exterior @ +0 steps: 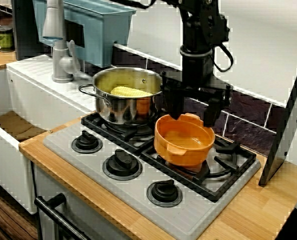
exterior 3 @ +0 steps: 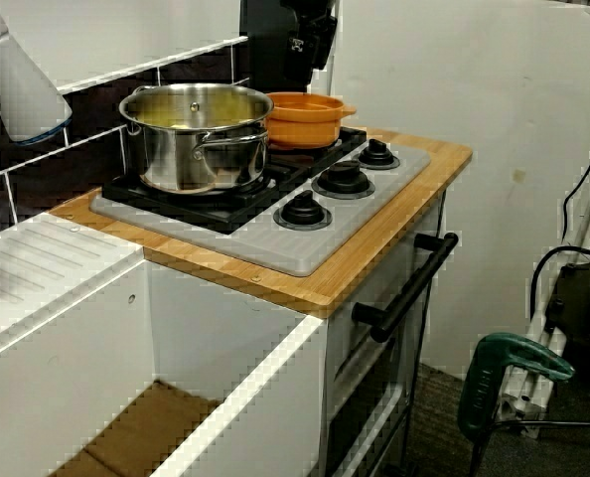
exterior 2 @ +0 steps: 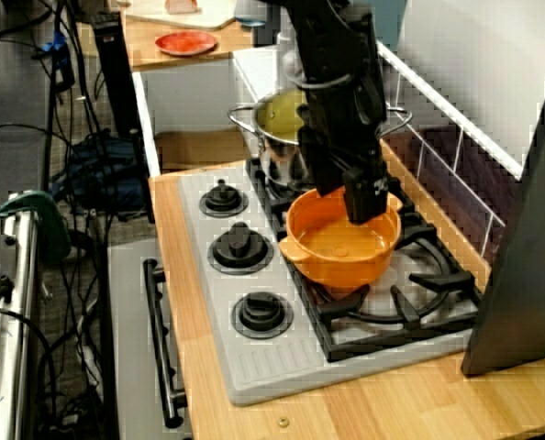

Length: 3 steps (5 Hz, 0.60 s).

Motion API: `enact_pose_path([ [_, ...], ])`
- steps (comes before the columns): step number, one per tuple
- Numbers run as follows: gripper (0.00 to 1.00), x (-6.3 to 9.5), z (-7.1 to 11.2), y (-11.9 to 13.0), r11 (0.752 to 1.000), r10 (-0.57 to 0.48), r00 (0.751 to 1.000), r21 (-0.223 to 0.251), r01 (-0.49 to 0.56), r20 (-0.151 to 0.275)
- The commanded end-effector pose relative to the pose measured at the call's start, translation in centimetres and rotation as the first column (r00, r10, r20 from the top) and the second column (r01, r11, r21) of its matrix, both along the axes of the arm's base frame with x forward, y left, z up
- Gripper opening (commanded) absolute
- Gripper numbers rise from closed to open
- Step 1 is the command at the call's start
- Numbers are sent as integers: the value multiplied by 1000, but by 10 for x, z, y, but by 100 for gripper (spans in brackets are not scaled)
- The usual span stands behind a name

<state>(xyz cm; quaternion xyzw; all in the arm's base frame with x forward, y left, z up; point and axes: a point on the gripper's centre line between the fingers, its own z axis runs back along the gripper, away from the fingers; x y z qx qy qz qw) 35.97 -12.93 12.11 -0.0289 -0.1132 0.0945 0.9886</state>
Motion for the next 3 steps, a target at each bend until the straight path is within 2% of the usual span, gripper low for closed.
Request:
enact_pose_path([
  [1,100,-4,42,27,999,-41,994,24,39,103],
  [3,100,-9,64,65,999,-51,994,17,49,99],
])
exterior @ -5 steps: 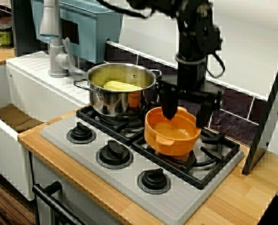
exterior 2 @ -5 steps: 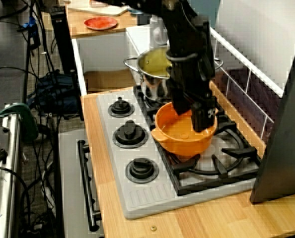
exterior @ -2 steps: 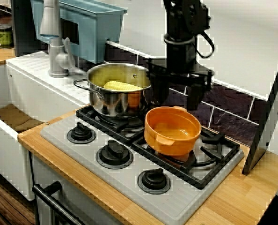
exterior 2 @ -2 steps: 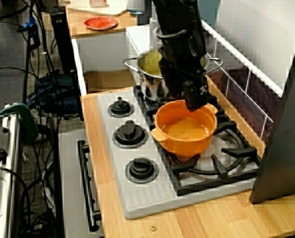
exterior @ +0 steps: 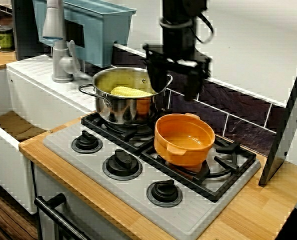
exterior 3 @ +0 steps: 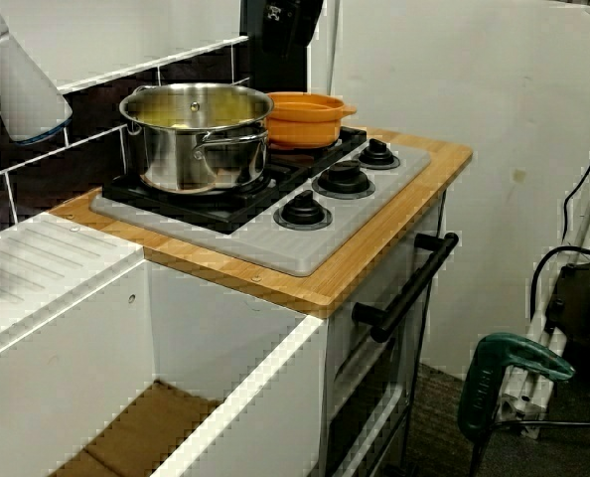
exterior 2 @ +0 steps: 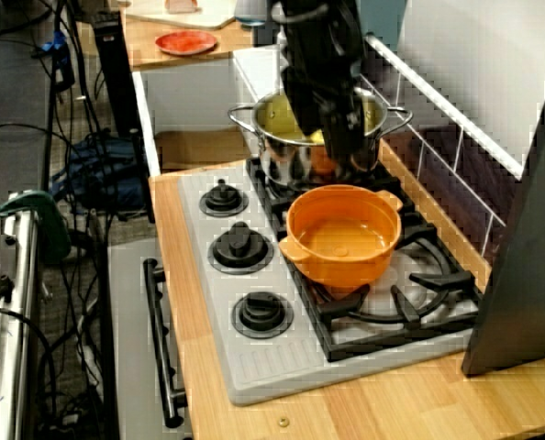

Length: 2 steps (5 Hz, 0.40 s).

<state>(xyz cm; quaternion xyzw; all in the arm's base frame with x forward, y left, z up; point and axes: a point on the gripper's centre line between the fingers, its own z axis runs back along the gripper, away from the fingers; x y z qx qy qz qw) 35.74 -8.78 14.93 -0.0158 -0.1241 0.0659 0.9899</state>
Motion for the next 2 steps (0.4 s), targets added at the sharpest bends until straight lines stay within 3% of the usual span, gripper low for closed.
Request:
enact_pose_path([
  [1,100,-9,37,41,1000,-1,996,-26,3,84],
  [2,100,-10,32,53,1000,2,995,-12,0,102],
])
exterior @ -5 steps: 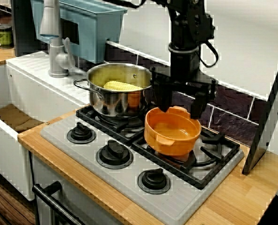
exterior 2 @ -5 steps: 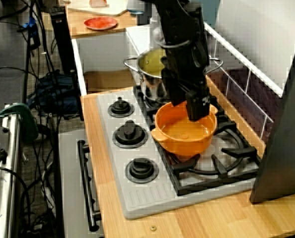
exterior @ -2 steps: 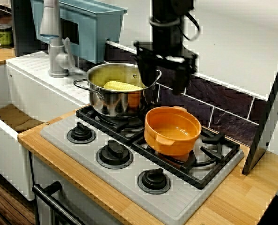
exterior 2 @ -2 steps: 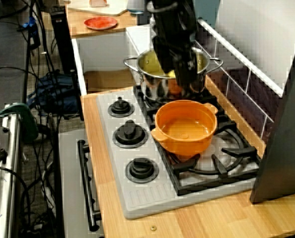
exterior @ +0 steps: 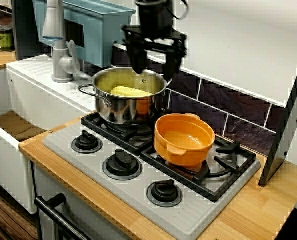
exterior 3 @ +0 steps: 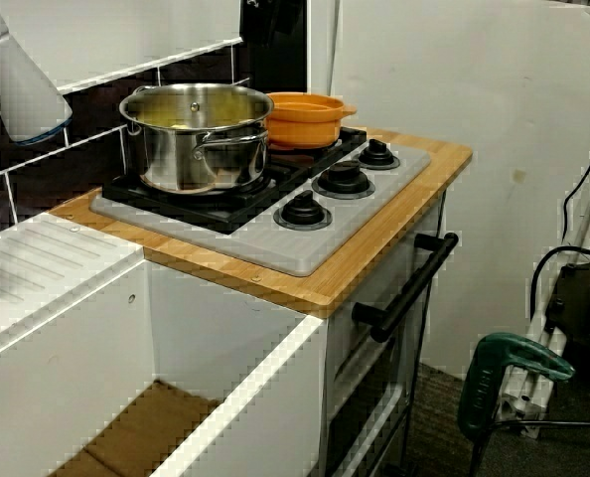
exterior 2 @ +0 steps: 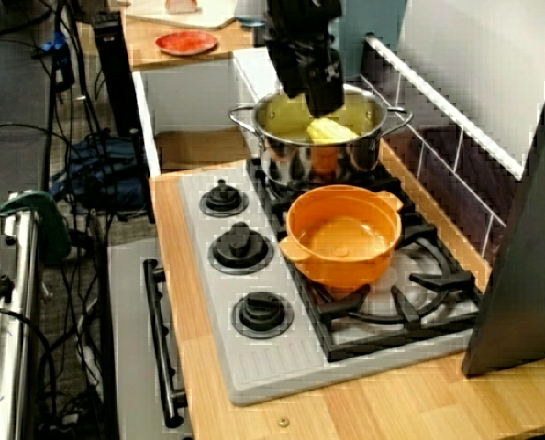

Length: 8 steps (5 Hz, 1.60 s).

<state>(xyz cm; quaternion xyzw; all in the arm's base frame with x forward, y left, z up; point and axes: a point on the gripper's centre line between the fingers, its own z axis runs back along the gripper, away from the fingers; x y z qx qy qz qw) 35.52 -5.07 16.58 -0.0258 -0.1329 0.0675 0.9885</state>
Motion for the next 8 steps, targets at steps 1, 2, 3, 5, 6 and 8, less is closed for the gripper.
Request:
enact_pose_path([
  [1,100,-4,8,26,1000,-9,995,29,7,96],
  [2,100,3,1,34,999,0,995,46,-4,102],
  [3,100,8,3,40,998,-13,994,64,6,106],
  [5,100,13,-5,65,990,-101,986,110,86,136],
  [6,100,13,-8,76,987,-139,978,100,125,154],
  [8,100,13,-12,81,976,-209,963,100,195,168],
])
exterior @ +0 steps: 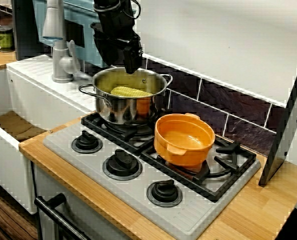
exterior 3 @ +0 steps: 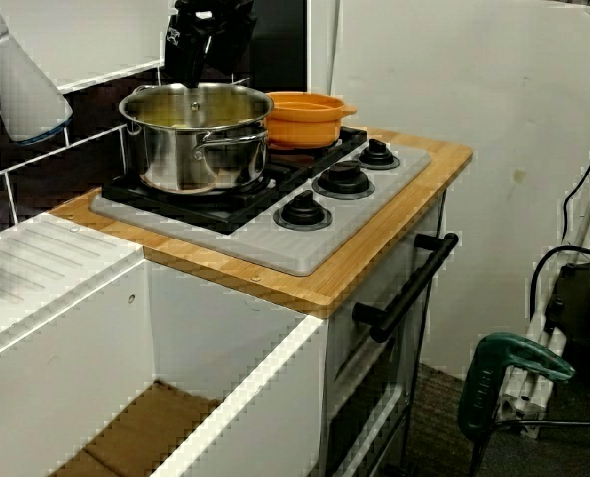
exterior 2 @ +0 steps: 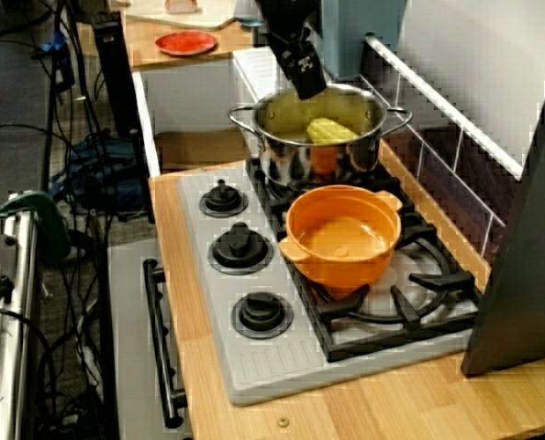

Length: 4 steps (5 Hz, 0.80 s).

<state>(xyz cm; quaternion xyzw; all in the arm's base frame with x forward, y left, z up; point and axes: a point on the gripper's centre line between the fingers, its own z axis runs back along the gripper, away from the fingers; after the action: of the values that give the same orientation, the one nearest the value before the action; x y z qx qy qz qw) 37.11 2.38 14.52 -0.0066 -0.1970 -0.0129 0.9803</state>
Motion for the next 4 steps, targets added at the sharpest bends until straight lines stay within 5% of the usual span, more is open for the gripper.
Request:
enact_pose_path([
  [1,100,-2,3,7,994,-105,993,1,105,56],
  [4,100,9,-18,-8,984,-173,983,40,171,54],
])
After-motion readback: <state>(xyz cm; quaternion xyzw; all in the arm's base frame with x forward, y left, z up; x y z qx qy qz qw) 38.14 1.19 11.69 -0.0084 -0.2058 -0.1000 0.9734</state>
